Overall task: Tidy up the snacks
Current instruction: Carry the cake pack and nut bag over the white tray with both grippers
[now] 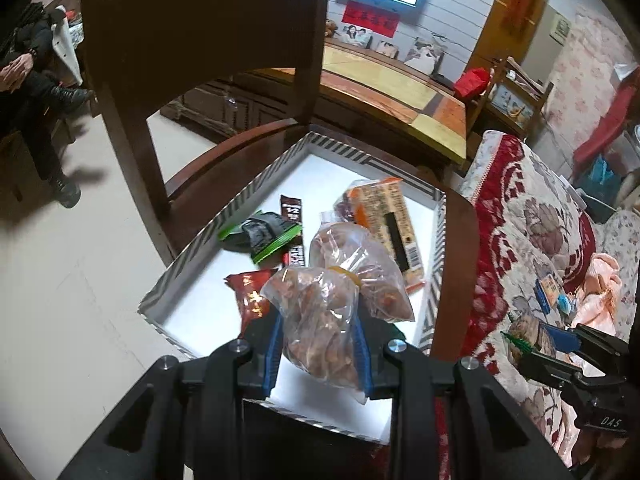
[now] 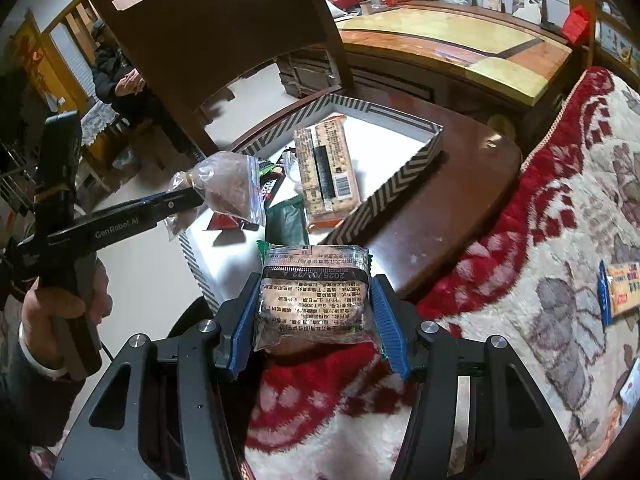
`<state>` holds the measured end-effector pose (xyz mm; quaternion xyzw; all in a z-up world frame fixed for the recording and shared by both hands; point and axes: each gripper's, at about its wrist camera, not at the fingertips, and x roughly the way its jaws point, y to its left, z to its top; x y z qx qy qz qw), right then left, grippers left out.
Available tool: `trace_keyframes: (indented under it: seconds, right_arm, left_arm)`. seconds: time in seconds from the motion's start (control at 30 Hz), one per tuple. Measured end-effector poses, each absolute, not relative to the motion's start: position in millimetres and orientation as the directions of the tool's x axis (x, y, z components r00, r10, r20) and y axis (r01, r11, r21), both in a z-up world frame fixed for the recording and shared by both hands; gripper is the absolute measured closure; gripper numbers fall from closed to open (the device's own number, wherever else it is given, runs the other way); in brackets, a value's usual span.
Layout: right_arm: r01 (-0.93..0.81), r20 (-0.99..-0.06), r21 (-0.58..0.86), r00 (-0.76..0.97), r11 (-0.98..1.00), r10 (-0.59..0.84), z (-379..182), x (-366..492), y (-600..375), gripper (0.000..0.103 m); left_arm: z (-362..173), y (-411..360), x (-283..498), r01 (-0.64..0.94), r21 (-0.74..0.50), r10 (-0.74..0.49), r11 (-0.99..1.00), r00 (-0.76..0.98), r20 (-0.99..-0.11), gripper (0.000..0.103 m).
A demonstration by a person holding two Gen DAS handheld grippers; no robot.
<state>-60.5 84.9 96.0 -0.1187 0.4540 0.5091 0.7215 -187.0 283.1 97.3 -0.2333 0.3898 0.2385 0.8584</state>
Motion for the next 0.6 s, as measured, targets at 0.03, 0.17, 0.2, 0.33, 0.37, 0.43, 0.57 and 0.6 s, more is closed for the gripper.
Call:
trace_keyframes:
  seconds: [0.03, 0.17, 0.2, 0.33, 0.37, 0.43, 0.57, 0.6]
  right_arm:
    - [-0.843, -0.776, 0.292, 0.066, 0.451, 0.627, 95.7, -60.1, 87.2, 0.049]
    - [-0.849, -0.781, 0.291, 0.055, 0.441, 0.622, 94.0, -60.0, 100.0, 0.049]
    - [-0.850, -0.783, 0.291, 0.053, 0.440, 0.620, 93.5, -60.1, 102.6, 0.049]
    - [-0.854, -0.787, 0.290, 0.043, 0.431, 0.615, 91.1, -58.8, 114.1, 0.049]
    - [-0.855, -0.788, 0.291, 0.041, 0.430, 0.614, 90.9, -58.3, 116.9, 0.049]
    - [-0.857, -0.789, 0.292, 0.035, 0.425, 0.614, 90.2, -57.3, 123.3, 0.049]
    - [-0.860, -0.787, 0.297, 0.024, 0.415, 0.616, 88.7, -55.9, 135.6, 0.049]
    - [-0.862, -0.789, 0.297, 0.021, 0.411, 0.615, 87.6, -55.6, 139.7, 0.049]
  left_arm:
    - [95.5, 285.1, -187.2, -0.595, -0.216, 0.228, 0.774, 0.580, -0.782, 0.070]
    - [89.9, 292.2, -186.6, -0.603, -0.222, 0.224, 0.766, 0.574, -0.787, 0.070]
    - [88.5, 293.3, -185.9, -0.604, -0.223, 0.223, 0.765, 0.573, -0.789, 0.070]
    - [83.2, 297.8, -183.9, -0.610, -0.226, 0.217, 0.760, 0.566, -0.795, 0.070]
    - [81.6, 299.0, -183.1, -0.611, -0.227, 0.215, 0.759, 0.564, -0.798, 0.070]
    - [78.6, 301.4, -181.5, -0.612, -0.225, 0.212, 0.758, 0.558, -0.802, 0.070]
    - [72.2, 304.4, -179.4, -0.615, -0.224, 0.207, 0.756, 0.549, -0.810, 0.070]
    - [70.8, 304.8, -179.1, -0.616, -0.222, 0.207, 0.755, 0.546, -0.812, 0.070]
